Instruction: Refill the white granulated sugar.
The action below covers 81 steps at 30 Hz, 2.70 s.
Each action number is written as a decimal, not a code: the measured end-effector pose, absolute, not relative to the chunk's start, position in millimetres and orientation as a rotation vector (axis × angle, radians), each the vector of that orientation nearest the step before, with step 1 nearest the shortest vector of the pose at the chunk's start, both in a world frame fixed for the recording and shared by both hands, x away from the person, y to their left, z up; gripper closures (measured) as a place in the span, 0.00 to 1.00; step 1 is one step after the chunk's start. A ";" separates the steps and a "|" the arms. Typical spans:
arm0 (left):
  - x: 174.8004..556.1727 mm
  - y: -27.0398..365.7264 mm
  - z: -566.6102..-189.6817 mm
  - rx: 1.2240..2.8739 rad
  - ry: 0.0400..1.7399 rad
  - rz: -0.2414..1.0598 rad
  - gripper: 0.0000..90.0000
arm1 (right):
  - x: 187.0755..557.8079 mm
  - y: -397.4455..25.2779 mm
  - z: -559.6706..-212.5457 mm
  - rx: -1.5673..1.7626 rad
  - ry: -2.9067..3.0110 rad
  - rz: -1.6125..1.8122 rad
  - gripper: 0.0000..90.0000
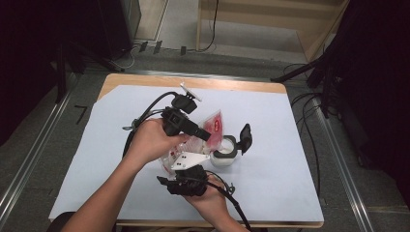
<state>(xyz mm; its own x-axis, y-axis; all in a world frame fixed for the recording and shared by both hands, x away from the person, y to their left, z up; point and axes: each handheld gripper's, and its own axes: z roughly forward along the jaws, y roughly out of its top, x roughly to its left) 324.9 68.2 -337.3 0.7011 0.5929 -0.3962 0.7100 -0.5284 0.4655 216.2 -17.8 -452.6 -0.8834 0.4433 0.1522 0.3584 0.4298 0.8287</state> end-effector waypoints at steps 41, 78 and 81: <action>321.0 76.7 -333.8 2.278 0.895 -0.160 0.90 | 221.8 -22.5 -458.8 0.703 2.562 1.381 0.66; 309.6 133.7 -293.3 2.133 0.791 -0.088 0.97 | 261.5 -72.3 -449.3 1.014 2.403 1.477 0.62; 310.1 134.7 -293.4 2.143 0.790 -0.075 0.99 | 260.1 -69.8 -449.6 1.003 2.421 1.476 0.62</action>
